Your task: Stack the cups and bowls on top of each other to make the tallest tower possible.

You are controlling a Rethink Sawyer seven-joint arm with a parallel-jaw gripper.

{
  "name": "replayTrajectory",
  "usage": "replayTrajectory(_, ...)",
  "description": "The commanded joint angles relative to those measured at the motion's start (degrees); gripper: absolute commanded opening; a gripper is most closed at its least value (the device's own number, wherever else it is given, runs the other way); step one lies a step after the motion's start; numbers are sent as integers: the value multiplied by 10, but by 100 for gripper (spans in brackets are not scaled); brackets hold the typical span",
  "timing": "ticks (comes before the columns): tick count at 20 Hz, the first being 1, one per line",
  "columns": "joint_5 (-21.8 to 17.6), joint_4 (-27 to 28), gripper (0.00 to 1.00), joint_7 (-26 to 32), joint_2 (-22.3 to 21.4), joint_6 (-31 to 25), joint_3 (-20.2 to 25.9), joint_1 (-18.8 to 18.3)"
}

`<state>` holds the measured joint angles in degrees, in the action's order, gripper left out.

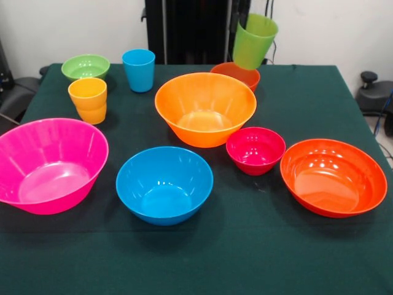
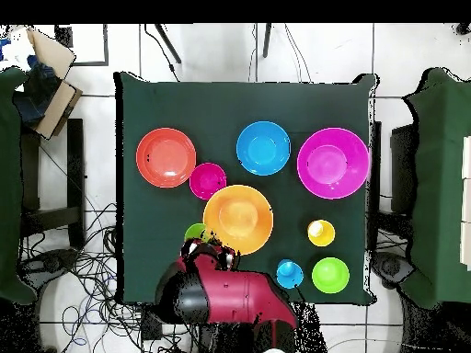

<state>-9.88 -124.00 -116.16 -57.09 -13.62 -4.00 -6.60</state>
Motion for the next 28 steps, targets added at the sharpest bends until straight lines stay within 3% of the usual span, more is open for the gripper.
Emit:
replayTrajectory(1,-76,-38,0,35,24,41,92,-49)
replayTrajectory(7,-79,-34,0,43,0,11,139,-88)
replayTrajectory(10,-75,-9,0,35,1,-12,136,-79)
replayTrajectory(19,-59,127,0,28,107,-43,141,-63)
replayTrajectory(22,-55,141,0,37,109,-59,153,-70)
replayTrajectory(28,-69,149,0,88,101,-99,186,-120)
